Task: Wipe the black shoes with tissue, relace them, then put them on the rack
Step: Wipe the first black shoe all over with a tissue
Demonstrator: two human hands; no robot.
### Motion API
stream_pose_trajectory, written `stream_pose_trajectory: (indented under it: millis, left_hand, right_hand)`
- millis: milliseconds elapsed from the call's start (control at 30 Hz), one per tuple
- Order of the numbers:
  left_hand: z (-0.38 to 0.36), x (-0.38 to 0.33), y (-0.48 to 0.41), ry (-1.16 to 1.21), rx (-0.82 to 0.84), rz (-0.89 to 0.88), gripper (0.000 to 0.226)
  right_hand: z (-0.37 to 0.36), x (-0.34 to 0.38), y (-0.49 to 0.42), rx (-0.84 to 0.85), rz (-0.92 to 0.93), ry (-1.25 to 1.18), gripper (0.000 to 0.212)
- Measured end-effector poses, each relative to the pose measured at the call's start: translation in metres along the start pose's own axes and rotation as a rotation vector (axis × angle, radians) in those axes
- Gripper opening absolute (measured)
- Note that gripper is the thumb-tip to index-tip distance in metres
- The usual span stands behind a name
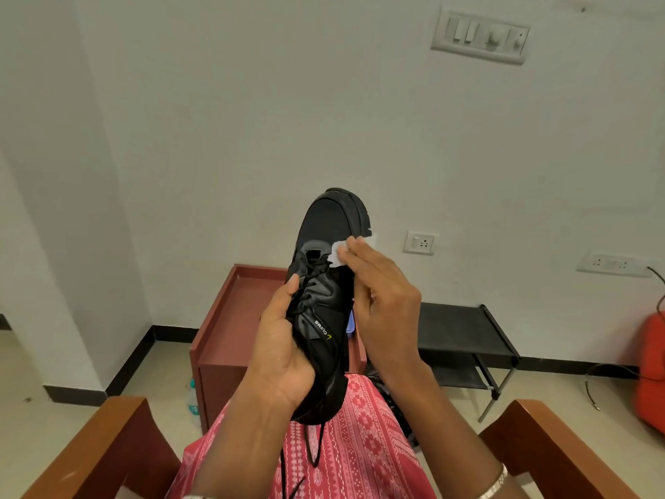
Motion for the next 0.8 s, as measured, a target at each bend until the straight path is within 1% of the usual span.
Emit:
stream_pose_trajectory:
  millis: [100,200,333,467,567,667,800]
  left_hand:
    - [0.002,-0.004,0.003,-0.020,-0.030,-0.028,0.043]
    - [0.008,-0.011,0.003,-0.037,-0.058,-0.036,0.044]
    - [0.006,-0.009,0.003,0.005,-0.045,-0.022,0.043]
    - [0.001,-0.001,0.002,0.044,0.014,0.004,0.043]
    - [0.005,0.000,-0.001,-0.019,0.002,-0.002,0.043]
    - [0.006,-0.001,0.000,-0.033,-0.021,0.013,0.042]
    - [0.011,-0.006,0.000,0.001,-0.043,0.019,0.046]
  right_hand:
    - [-0.001,0.019,0.030,0.027,0.017,-0.016,0.028]
    - [-0.003,0.035,0.061,0.082,0.107,0.017,0.027]
    - [-0.005,0.026,0.039,0.069,0.186,0.100,0.027]
    - [-0.003,0.008,-0.004,-0.023,0.167,0.136,0.026]
    - [0.001,0.001,-0.016,-0.079,0.093,0.086,0.031]
    - [0.002,0.007,0.005,-0.050,0.051,0.035,0.031]
    - [0.000,0.007,0.038,0.041,0.068,-0.005,0.027]
Point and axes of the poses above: each hand's wrist, its own y-axis away from the middle knuckle, its own z-axis out of the back of the hand, x = y × z, the point moved 5 cm from there along -y, towards the middle knuckle, and after that the axes turned 1 degree about z, right-handed, at the moved point
